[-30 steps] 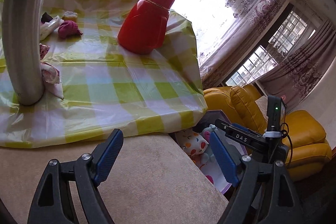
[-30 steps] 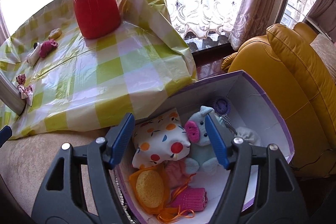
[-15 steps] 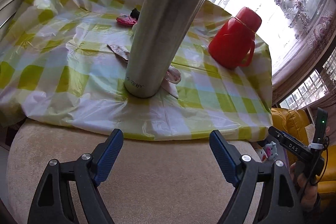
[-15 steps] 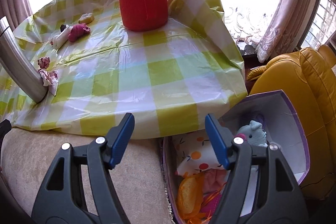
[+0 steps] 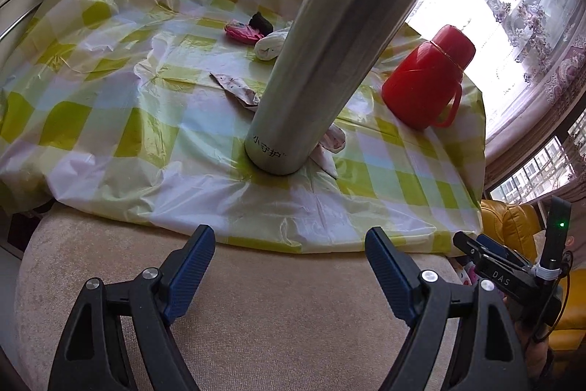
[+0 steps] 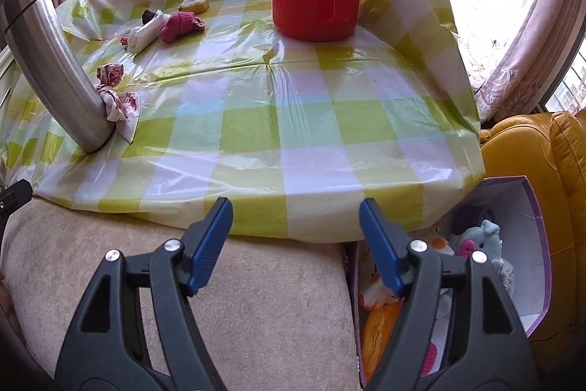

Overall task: Organize soft objects
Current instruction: 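Move both open tools back over the table toward the remaining items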

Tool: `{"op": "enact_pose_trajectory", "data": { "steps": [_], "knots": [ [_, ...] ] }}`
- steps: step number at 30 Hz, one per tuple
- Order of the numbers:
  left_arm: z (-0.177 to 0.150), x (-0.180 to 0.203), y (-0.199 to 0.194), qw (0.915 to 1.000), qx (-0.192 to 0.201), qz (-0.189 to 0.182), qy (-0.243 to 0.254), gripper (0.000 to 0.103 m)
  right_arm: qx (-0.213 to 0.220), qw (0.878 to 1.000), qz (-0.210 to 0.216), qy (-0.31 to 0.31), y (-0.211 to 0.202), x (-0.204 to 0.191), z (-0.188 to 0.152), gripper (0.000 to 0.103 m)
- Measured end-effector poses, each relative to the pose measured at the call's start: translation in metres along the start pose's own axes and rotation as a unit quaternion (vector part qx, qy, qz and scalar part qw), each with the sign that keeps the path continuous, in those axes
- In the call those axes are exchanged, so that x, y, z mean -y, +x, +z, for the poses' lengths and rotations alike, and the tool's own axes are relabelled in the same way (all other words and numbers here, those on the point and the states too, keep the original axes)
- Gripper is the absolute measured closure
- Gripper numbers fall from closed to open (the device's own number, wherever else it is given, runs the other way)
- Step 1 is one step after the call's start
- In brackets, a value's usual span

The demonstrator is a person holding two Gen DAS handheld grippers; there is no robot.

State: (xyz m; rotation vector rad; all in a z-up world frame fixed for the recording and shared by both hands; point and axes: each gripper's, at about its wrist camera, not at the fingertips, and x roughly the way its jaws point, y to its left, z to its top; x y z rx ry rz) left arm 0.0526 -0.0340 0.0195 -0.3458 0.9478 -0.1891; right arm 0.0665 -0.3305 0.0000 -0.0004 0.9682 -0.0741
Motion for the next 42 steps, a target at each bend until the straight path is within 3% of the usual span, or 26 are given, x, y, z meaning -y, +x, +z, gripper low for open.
{"op": "enact_pose_trajectory", "data": {
  "steps": [6, 14, 20, 24, 28, 31, 37, 39, 41, 42],
  "knots": [
    [0.015, -0.028, -0.003, 0.9995, 0.012, -0.016, -0.026, 0.021, -0.01, 1.0, -0.002, -0.014, 0.009, -0.006, 0.0, 0.027],
    [0.065, -0.077, 0.013, 0.9973, 0.031, -0.041, -0.052, 0.038, -0.019, 1.0, -0.011, -0.01, 0.015, -0.005, 0.001, 0.027],
    [0.115, -0.101, 0.054, 0.9975, 0.007, -0.066, -0.022, 0.039, -0.026, 0.999, -0.019, -0.021, 0.022, -0.009, 0.005, 0.027],
    [0.138, -0.102, 0.085, 0.994, -0.019, -0.107, 0.005, 0.04, -0.032, 0.999, -0.024, -0.023, 0.027, -0.011, 0.008, 0.027],
    [0.151, -0.084, 0.113, 0.9902, -0.042, -0.113, 0.071, 0.041, -0.034, 0.999, -0.027, -0.025, 0.032, -0.013, 0.01, 0.027],
    [0.157, -0.076, 0.126, 0.9853, -0.053, -0.127, 0.101, 0.053, -0.042, 0.999, -0.025, -0.023, 0.039, -0.015, 0.013, 0.027],
    [0.163, -0.067, 0.15, 0.9746, -0.066, -0.149, 0.154, 0.061, -0.041, 0.998, -0.027, -0.035, 0.046, -0.024, 0.021, 0.027],
    [0.165, -0.063, 0.155, 0.9718, -0.071, -0.156, 0.162, 0.071, -0.043, 0.998, -0.026, -0.035, 0.05, -0.026, 0.024, 0.027],
    [0.165, -0.059, 0.161, 0.9702, -0.074, -0.151, 0.175, 0.097, -0.045, 0.998, -0.024, -0.034, 0.055, -0.026, 0.027, 0.027],
    [0.165, -0.057, 0.163, 0.9691, -0.077, -0.15, 0.18, 0.101, -0.046, 0.998, -0.022, -0.034, 0.057, -0.027, 0.03, 0.027]
  ]
}}
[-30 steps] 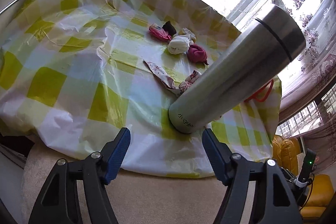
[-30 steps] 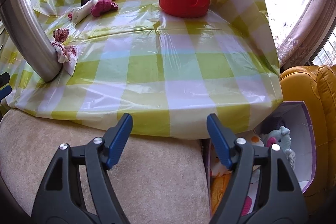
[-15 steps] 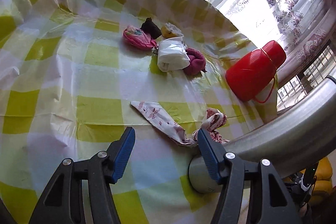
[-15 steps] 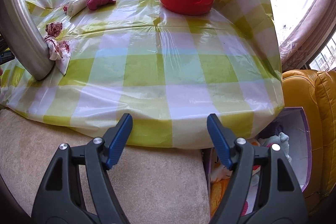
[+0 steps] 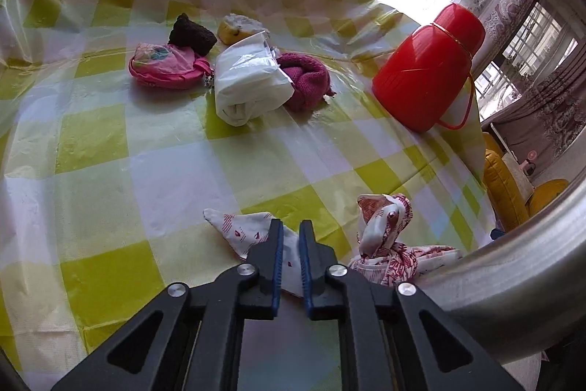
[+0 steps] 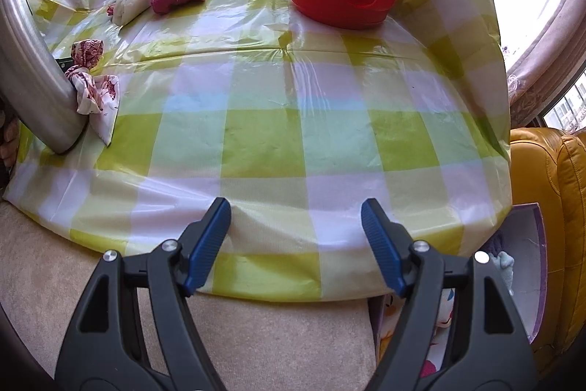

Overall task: Organize soft objects
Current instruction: 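Move both open tools back over the table toward the remaining items, then grasp the red-and-white patterned cloth with the left tool while the right tool grasps the magenta glove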

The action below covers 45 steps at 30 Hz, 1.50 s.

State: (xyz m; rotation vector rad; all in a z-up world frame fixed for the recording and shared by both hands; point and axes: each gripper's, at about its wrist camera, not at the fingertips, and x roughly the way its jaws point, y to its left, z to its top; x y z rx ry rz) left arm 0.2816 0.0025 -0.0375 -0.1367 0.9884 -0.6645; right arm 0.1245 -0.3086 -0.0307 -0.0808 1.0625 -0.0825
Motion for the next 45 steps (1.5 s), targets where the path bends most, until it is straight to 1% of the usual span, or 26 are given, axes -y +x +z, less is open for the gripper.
{"op": "enact_pose_trajectory", "data": {
  "steps": [2, 4, 7, 9, 11, 15, 19, 21, 22, 24, 25, 26, 27, 28, 29, 31, 33, 35, 37, 39, 40, 41, 42, 43, 44, 45],
  "knots": [
    [0.002, 0.003, 0.003, 1.0, 0.001, -0.001, 0.009, 0.102, 0.0, 1.0, 0.003, 0.001, 0.004, 0.0, 0.007, 0.027],
    [0.004, 0.002, 0.004, 0.9999, 0.006, 0.011, 0.009, 0.102, 0.006, 1.0, 0.005, 0.001, 0.006, -0.002, 0.017, 0.027],
    [0.01, -0.011, -0.001, 0.9989, 0.027, 0.033, -0.019, 0.102, 0.019, 1.0, 0.014, 0.004, 0.011, -0.005, 0.038, 0.027],
    [0.014, -0.025, -0.01, 0.9961, 0.048, 0.057, -0.047, 0.102, 0.03, 0.999, 0.025, 0.01, 0.016, -0.008, 0.056, 0.026],
    [0.016, -0.038, -0.02, 0.9905, 0.07, 0.091, -0.076, 0.102, 0.038, 0.999, 0.036, 0.015, 0.022, -0.015, 0.077, 0.026],
    [0.012, -0.065, -0.04, 0.9749, 0.104, 0.148, -0.129, 0.102, 0.053, 0.996, 0.067, 0.004, 0.038, -0.038, 0.117, 0.022],
    [0.006, -0.083, -0.053, 0.9622, 0.121, 0.183, -0.161, 0.102, 0.062, 0.993, 0.101, -0.022, 0.054, -0.07, 0.156, 0.02],
    [0.002, -0.088, -0.057, 0.9551, 0.126, 0.2, -0.179, 0.099, 0.065, 0.991, 0.113, -0.029, 0.063, -0.085, 0.174, 0.02],
    [0.001, -0.09, -0.059, 0.9532, 0.127, 0.202, -0.186, 0.095, 0.068, 0.99, 0.121, -0.033, 0.066, -0.092, 0.181, 0.019],
    [-0.001, -0.089, -0.064, 0.9512, 0.135, 0.204, -0.188, 0.075, 0.075, 0.987, 0.136, -0.047, 0.074, -0.107, 0.194, 0.019],
    [-0.001, -0.086, -0.066, 0.9504, 0.143, 0.205, -0.185, 0.053, 0.077, 0.986, 0.137, -0.055, 0.078, -0.113, 0.198, 0.018],
    [-0.002, -0.082, -0.07, 0.9494, 0.153, 0.206, -0.181, 0.033, 0.077, 0.985, 0.138, -0.062, 0.084, -0.12, 0.204, 0.018],
    [-0.002, -0.077, -0.075, 0.9489, 0.164, 0.205, -0.175, 0.028, 0.077, 0.985, 0.139, -0.068, 0.09, -0.126, 0.21, 0.018],
    [-0.001, -0.072, -0.077, 0.9511, 0.17, 0.198, -0.166, 0.027, 0.077, 0.984, 0.142, -0.072, 0.094, -0.13, 0.214, 0.018],
    [0.001, -0.067, -0.077, 0.9553, 0.169, 0.188, -0.153, 0.027, 0.078, 0.983, 0.146, -0.074, 0.099, -0.133, 0.218, 0.018],
    [0.005, -0.057, -0.069, 0.965, 0.157, 0.167, -0.128, 0.027, 0.07, 0.984, 0.147, -0.075, 0.108, -0.138, 0.225, 0.018],
    [0.008, -0.045, -0.055, 0.975, 0.137, 0.142, -0.101, 0.028, 0.065, 0.984, 0.151, -0.074, 0.114, -0.142, 0.23, 0.018],
    [0.008, -0.031, -0.04, 0.9809, 0.117, 0.138, -0.071, 0.028, 0.069, 0.983, 0.151, -0.075, 0.115, -0.145, 0.236, 0.018],
    [0.01, -0.021, -0.026, 0.9835, 0.095, 0.146, -0.047, 0.029, 0.072, 0.983, 0.151, -0.073, 0.117, -0.146, 0.241, 0.018],
    [0.011, -0.018, -0.013, 0.9853, 0.07, 0.15, -0.042, 0.046, 0.069, 0.984, 0.146, -0.076, 0.123, -0.15, 0.247, 0.018],
    [0.011, -0.018, -0.007, 0.9861, 0.058, 0.15, -0.041, 0.062, 0.066, 0.984, 0.143, -0.078, 0.126, -0.153, 0.249, 0.018],
    [0.011, -0.015, -0.006, 0.9851, 0.06, 0.157, -0.035, 0.062, 0.063, 0.984, 0.142, -0.081, 0.129, -0.154, 0.25, 0.019],
    [0.01, -0.014, -0.005, 0.9853, 0.057, 0.158, -0.033, 0.062, 0.061, 0.985, 0.14, -0.083, 0.132, -0.156, 0.25, 0.024],
    [0.01, -0.013, -0.004, 0.9853, 0.056, 0.158, -0.033, 0.063, 0.058, 0.985, 0.137, -0.083, 0.135, -0.157, 0.25, 0.033],
    [0.01, -0.013, -0.004, 0.985, 0.057, 0.159, -0.033, 0.065, 0.053, 0.986, 0.133, -0.082, 0.138, -0.157, 0.25, 0.035],
    [0.009, -0.013, -0.004, 0.9845, 0.057, 0.162, -0.034, 0.066, 0.061, 0.987, 0.124, -0.083, 0.136, -0.157, 0.248, 0.044]
  ]
}}
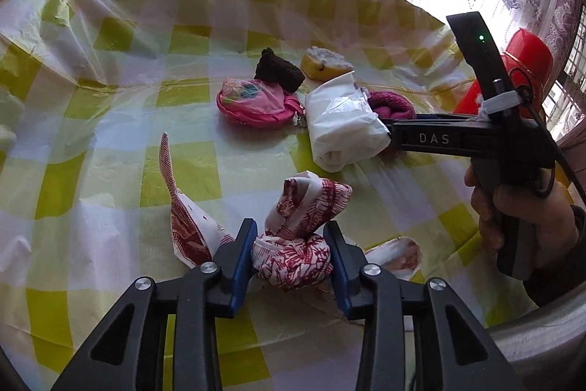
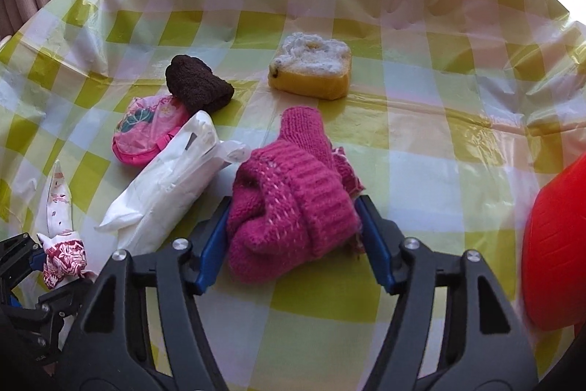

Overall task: Organize soft objects
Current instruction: 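Grasp the red-and-white patterned cloth with the left tool while the right tool grasps the magenta glove, then carry the patterned cloth and magenta glove to the white box and release them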

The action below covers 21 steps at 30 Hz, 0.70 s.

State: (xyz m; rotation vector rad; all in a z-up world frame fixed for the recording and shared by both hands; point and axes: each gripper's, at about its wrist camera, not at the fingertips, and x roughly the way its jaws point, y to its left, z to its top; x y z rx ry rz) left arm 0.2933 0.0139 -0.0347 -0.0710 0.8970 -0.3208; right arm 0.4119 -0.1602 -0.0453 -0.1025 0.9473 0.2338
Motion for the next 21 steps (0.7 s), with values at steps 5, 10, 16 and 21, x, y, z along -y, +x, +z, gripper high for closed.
{"op": "enact_pose_trajectory", "data": {
  "steps": [5, 10, 16, 21],
  "knots": [
    [-0.005, -0.001, -0.006, 0.9998, 0.005, 0.015, -0.015, 0.07, 0.008, 1.0, 0.0, 0.007, -0.013, 0.002, -0.014, 0.055],
    [-0.017, 0.001, -0.018, 0.9986, 0.016, 0.036, -0.034, 0.071, 0.021, 0.999, -0.025, 0.015, -0.039, 0.004, -0.049, 0.056],
    [-0.037, -0.006, -0.047, 0.994, 0.039, 0.069, -0.076, 0.071, 0.021, 0.998, -0.047, 0.034, -0.073, 0.011, -0.093, 0.056],
    [-0.054, -0.012, -0.081, 0.9875, 0.063, 0.094, -0.11, 0.071, 0.016, 0.998, -0.05, 0.034, -0.1, 0.007, -0.13, 0.056]
  ]
}}
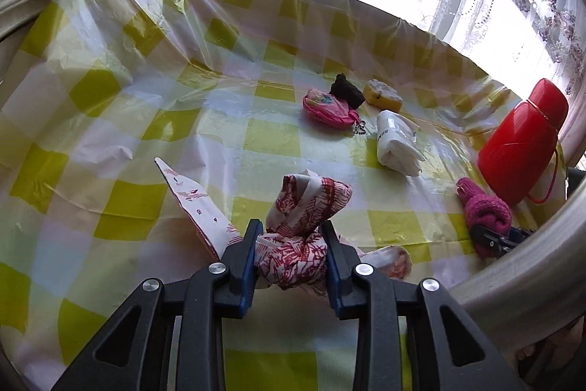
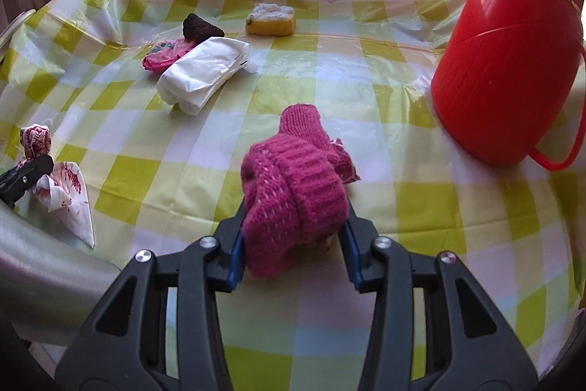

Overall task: Organize soft objects
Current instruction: 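Carry the patterned cloth and magenta glove to the white box and release them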

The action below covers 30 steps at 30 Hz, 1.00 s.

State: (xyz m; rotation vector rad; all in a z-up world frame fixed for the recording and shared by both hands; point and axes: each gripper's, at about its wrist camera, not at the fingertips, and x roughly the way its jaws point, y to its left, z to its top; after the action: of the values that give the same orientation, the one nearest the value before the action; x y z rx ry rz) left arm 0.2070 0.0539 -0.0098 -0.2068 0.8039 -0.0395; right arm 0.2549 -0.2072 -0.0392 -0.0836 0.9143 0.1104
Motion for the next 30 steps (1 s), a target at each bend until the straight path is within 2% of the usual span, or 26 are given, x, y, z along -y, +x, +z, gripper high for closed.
{"op": "enact_pose_trajectory", "data": {
  "steps": [7, 19, 22, 30],
  "knots": [
    [-0.022, -0.001, -0.045, 0.9994, 0.022, 0.022, -0.012, 0.071, 0.012, 1.0, -0.003, 0.017, -0.043, 0.01, -0.03, 0.056],
    [-0.064, 0.049, -0.095, 0.9963, 0.0, 0.066, 0.056, 0.071, 0.028, 0.999, 0.002, 0.021, -0.101, 0.011, -0.071, 0.056],
    [-0.071, 0.064, -0.105, 0.9956, -0.004, 0.063, 0.07, 0.071, 0.028, 0.999, 0.001, 0.025, -0.112, 0.015, -0.078, 0.056],
    [-0.084, 0.115, -0.117, 0.9935, -0.031, 0.029, 0.106, 0.071, 0.026, 0.999, -0.01, 0.047, -0.144, 0.039, -0.096, 0.056]
  ]
}}
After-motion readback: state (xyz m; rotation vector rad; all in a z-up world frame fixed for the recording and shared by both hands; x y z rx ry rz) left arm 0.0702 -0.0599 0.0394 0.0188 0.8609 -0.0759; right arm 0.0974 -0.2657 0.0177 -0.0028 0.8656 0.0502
